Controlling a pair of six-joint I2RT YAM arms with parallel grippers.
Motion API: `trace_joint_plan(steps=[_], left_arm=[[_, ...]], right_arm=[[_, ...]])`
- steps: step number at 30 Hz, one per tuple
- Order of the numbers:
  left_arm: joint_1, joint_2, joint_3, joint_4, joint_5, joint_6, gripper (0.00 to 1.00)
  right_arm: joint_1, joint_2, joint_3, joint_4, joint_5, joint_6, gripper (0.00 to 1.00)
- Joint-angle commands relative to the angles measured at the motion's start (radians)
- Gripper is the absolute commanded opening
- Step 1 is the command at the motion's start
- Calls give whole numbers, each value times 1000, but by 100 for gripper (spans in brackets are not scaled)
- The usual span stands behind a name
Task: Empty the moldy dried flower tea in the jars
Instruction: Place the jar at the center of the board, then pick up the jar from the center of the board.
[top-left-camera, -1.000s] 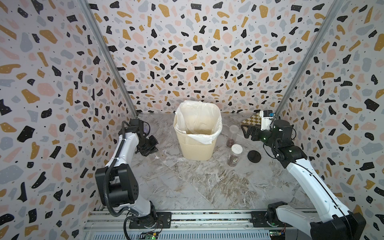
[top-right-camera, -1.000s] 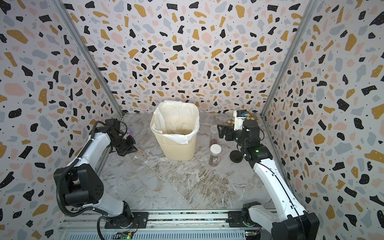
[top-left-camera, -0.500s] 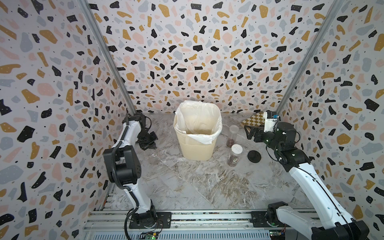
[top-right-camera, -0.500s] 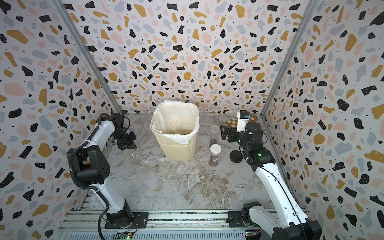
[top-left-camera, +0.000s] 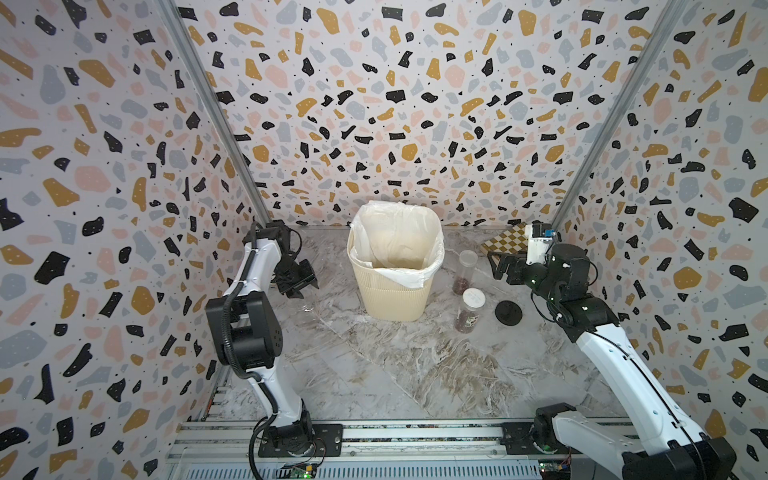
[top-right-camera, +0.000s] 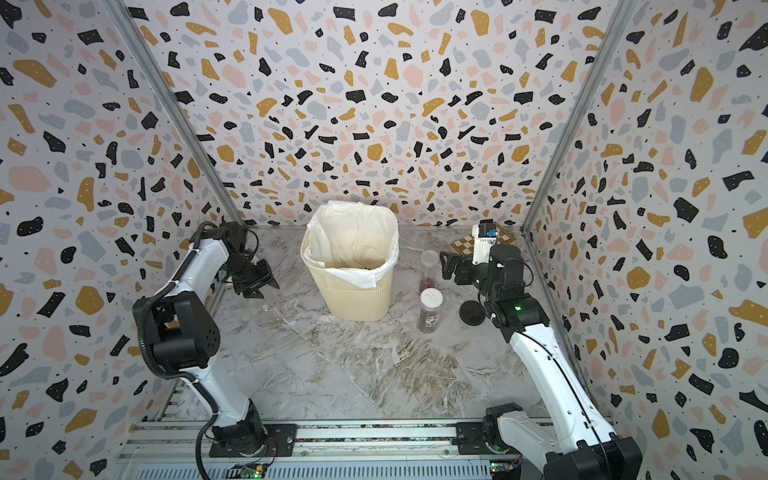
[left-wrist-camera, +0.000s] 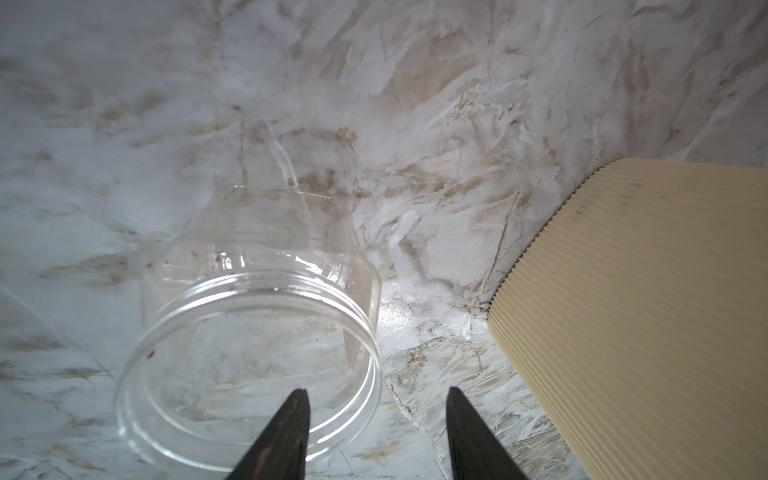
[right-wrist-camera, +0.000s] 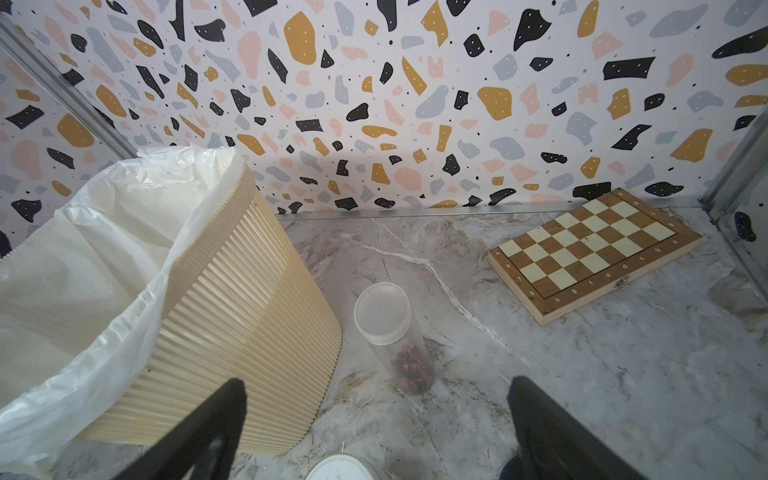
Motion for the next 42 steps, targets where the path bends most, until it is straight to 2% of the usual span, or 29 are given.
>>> trace_joint_plan(steps=[1, 5, 8, 12, 17, 20, 25, 28, 35, 42], left_arm=[[-2, -89, 47, -6, -3, 17, 58], [-2, -169, 22, 33, -4, 39, 64], [-3, -259, -49, 99, 9, 51, 67], [-18, -406, -205, 242, 53, 26, 69], [-37, -577, -413, 430, 90, -68, 70], [-44, -642, -501, 490, 118, -105, 70], [-60, -713, -587, 541, 152, -133, 70], [-63, -744, -623, 558, 165, -144, 70], [-70, -777, -653, 582, 166, -166, 69], [-119, -797, -676, 610, 147, -208, 68]], right_arm=[[-4, 8, 12, -37, -11, -10, 99], [0, 82, 71, -135, -41, -25, 100], [34, 124, 97, -186, -40, -41, 100], [119, 174, 131, -257, 14, -62, 100], [193, 228, 145, -321, 79, -71, 100], [236, 257, 158, -358, 143, -73, 100], [288, 305, 177, -413, 254, -76, 100], [293, 315, 162, -418, 241, -63, 98], [312, 328, 120, -422, 228, -18, 85], [312, 345, 102, -414, 233, -11, 79]])
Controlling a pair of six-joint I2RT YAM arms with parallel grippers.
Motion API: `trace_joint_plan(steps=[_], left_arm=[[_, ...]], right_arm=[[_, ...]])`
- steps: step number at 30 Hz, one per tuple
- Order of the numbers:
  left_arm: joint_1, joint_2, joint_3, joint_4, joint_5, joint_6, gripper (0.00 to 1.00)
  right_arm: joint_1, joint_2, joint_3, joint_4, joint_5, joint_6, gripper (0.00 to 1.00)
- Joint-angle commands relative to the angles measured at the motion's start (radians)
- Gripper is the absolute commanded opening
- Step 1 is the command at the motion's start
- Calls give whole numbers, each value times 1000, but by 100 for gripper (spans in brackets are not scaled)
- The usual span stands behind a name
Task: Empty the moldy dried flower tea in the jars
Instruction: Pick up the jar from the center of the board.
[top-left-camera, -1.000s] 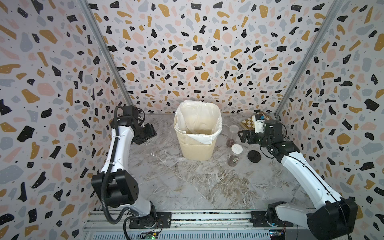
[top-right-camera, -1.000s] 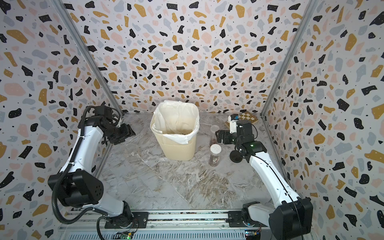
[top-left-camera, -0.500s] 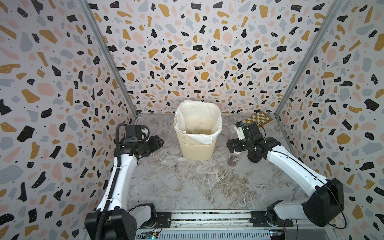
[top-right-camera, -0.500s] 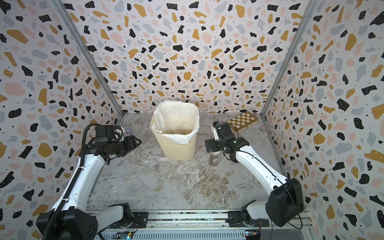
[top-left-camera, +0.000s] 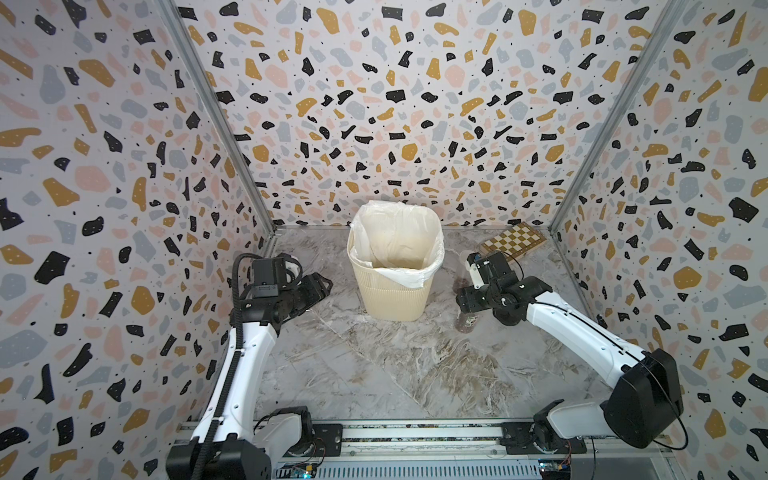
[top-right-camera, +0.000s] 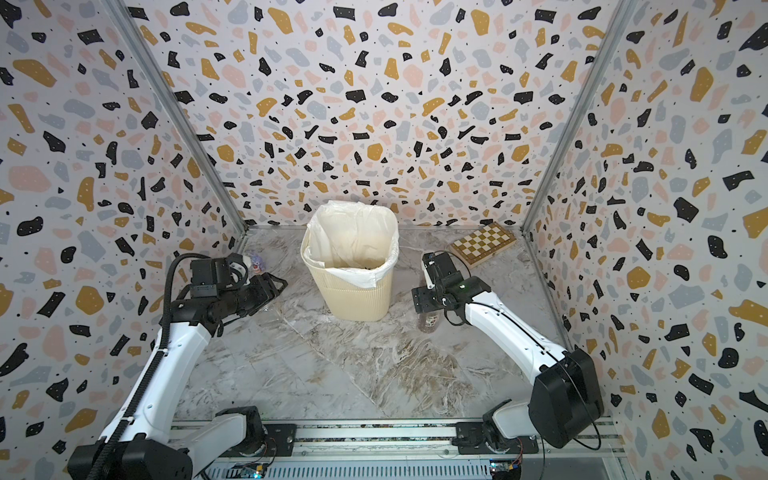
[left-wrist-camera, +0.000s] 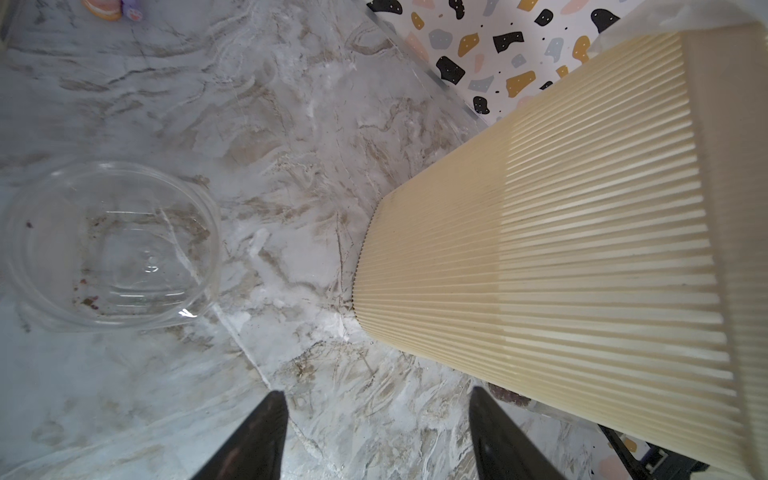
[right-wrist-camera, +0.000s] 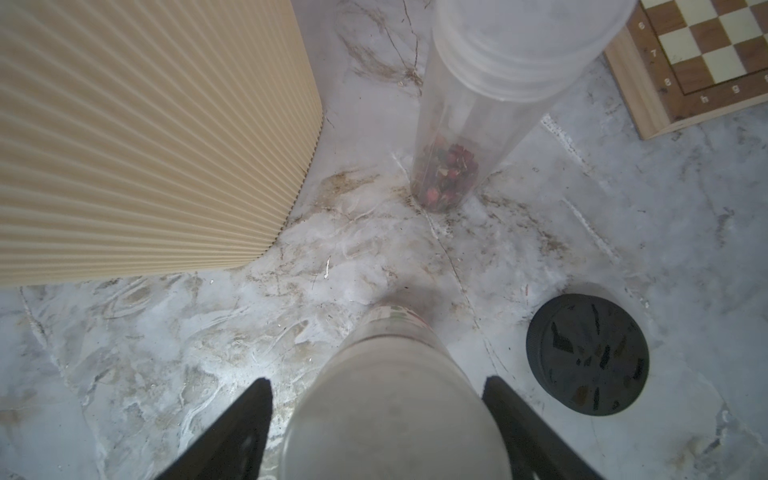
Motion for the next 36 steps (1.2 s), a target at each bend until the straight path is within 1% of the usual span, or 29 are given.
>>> trace_joint_plan(steps=[1, 8, 13, 18, 21, 24, 29, 33, 36], left_arm=[[-28, -21, -8, 40, -1, -25, 68], [-65, -61, -44, 47, -14, -48, 68], [-95, -89, -69, 35, 27, -46, 69], [-141, -127, -86, 18, 42, -17, 70], [-159, -153, -110, 32, 102, 12, 70], [-179, -175, -140, 60, 173, 40, 70], [-252, -210, -167, 129, 264, 95, 72], [-304, -218, -196, 193, 374, 153, 73], [-346, -238, -214, 241, 415, 194, 73]], right_arm=[[5, 3, -3, -21, 15, 15, 78], [5, -5, -12, -16, 14, 13, 69], [2, -18, -19, -9, 6, 20, 65], [-19, -49, -16, -6, -73, 20, 63], [-65, -89, -16, -8, -174, 17, 63], [-126, -130, -21, -4, -315, 4, 63], [-202, -174, -38, -9, -526, -27, 63], [-205, -181, -47, -12, -649, -51, 63], [-204, -191, -72, -4, -738, -61, 62]])
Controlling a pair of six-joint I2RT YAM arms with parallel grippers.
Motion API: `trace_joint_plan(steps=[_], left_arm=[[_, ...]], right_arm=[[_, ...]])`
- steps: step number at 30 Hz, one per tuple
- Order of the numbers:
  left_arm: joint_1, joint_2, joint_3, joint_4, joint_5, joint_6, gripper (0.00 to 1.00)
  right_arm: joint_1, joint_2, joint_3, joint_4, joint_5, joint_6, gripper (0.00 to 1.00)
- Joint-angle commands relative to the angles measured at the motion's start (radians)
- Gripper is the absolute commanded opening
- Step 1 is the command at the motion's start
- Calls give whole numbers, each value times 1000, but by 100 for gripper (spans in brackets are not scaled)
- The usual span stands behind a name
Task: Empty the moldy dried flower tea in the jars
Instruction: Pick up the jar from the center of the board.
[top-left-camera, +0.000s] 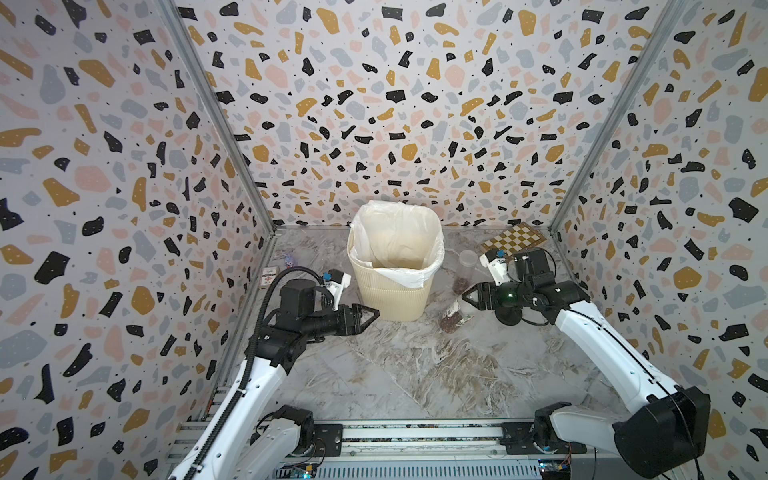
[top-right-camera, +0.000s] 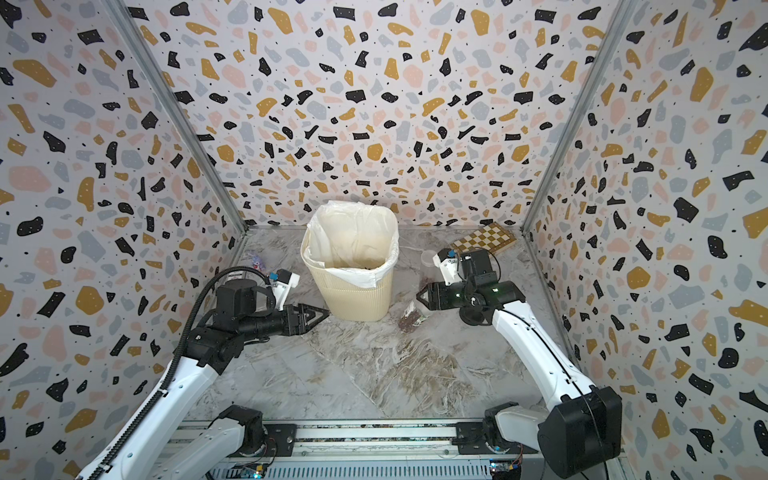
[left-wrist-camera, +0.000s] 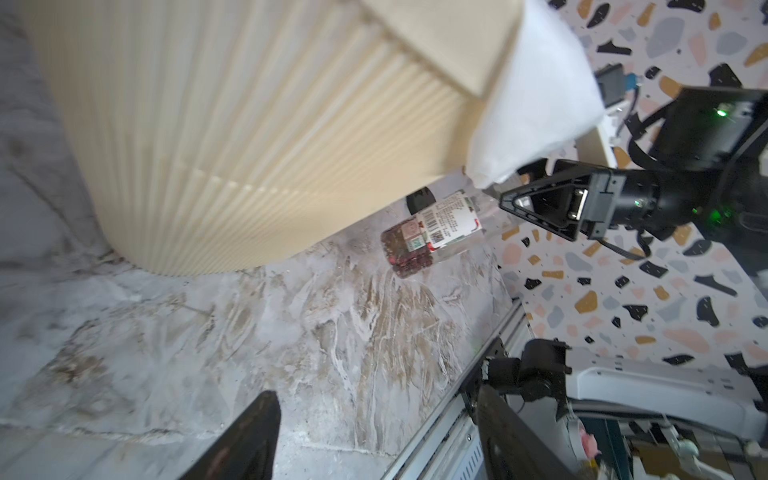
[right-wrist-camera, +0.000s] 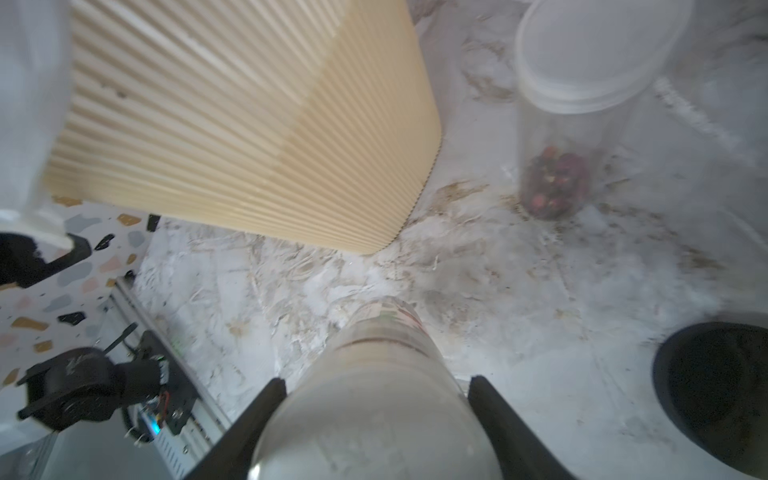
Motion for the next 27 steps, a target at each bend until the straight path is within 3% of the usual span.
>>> trace_joint_plan(steps=[1, 8, 15, 21, 27], left_arm=[[-41, -28, -22, 113, 106, 80, 73], [-127, -20, -36, 205, 142, 177, 76], [-229, 45, -51, 343, 118, 260, 83], [-348, 158, 10, 316, 124, 349, 86], [-395, 226, 14, 412, 143, 326, 88]], right_arm=[[1, -35, -23, -4, -174, -26, 62], [21, -83, -73, 37, -331, -23, 62], [77, -103, -76, 63, -361, -5, 63], [138, -113, -72, 103, -366, 13, 63], [171, -103, -53, 133, -386, 23, 63]])
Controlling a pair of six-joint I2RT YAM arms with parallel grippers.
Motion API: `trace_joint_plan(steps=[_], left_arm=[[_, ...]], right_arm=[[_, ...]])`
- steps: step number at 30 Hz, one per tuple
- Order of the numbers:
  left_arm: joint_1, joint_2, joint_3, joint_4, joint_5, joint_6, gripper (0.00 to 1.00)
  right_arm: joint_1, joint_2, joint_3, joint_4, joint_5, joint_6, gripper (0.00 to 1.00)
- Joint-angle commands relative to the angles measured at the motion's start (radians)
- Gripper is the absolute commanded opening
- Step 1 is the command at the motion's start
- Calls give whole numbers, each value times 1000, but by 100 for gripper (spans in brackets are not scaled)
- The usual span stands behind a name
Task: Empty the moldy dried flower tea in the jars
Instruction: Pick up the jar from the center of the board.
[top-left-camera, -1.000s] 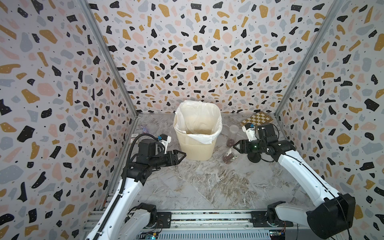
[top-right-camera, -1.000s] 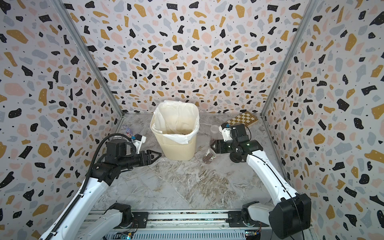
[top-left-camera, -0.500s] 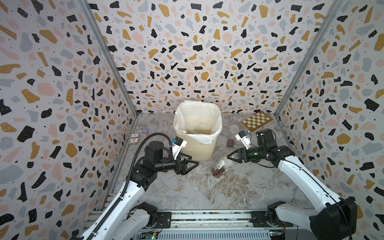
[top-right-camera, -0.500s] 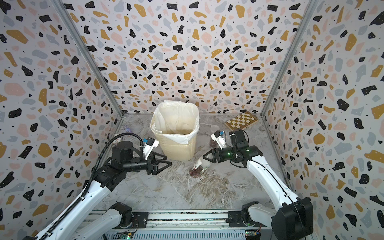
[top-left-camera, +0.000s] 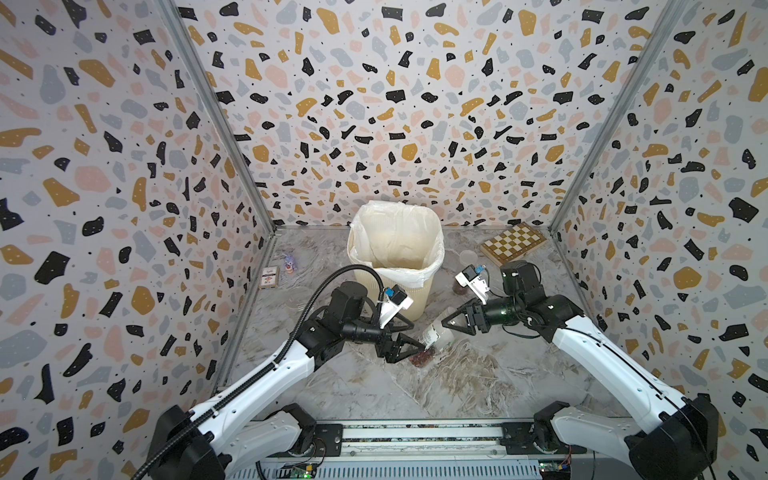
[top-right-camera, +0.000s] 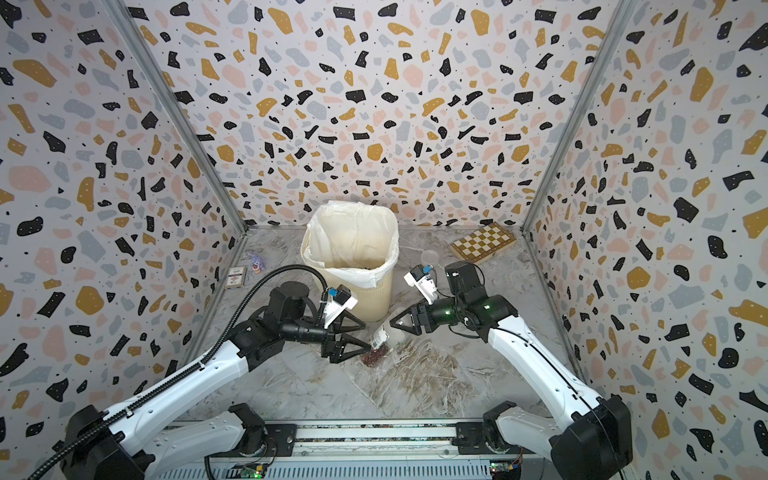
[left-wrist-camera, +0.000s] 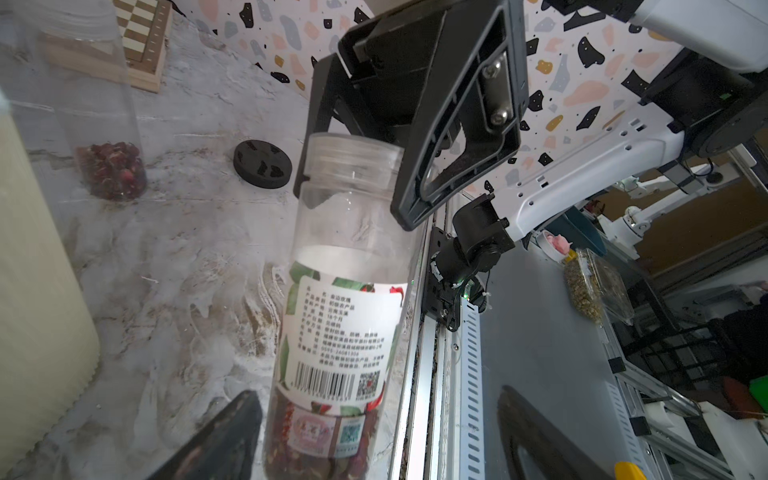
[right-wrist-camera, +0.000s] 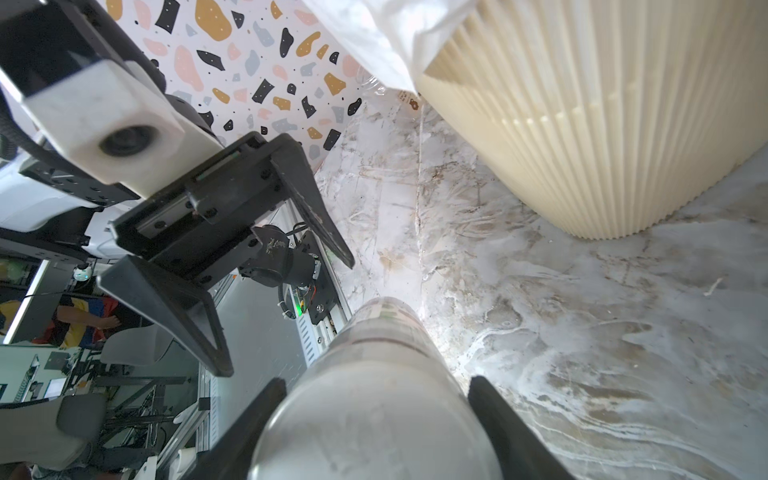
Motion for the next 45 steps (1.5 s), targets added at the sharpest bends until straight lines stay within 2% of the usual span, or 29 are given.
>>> trace_joint_plan(steps=[1, 10, 22, 28, 32, 38, 45], left_arm=[[-18, 29, 30, 129, 38, -4, 88], [-63, 125, 30, 222, 96, -32, 89], [-63, 91, -77, 391, 86, -115, 87], [-61, 94, -85, 395, 69, -112, 83], [-62, 123, -56, 398, 110, -129, 80], [-62, 139, -12, 278, 109, -62, 71], [-61, 141, 16, 179, 60, 2, 61]], right_arm=[[18, -18, 30, 41, -37, 11, 63], [31, -32, 34, 104, -103, 28, 63], [23, -73, 13, 253, -183, 117, 63], [21, -73, 4, 267, -209, 124, 63], [27, -59, -3, 267, -201, 124, 63], [33, -26, 27, 217, -163, 89, 65], [29, -24, 45, 174, -123, 44, 80]])
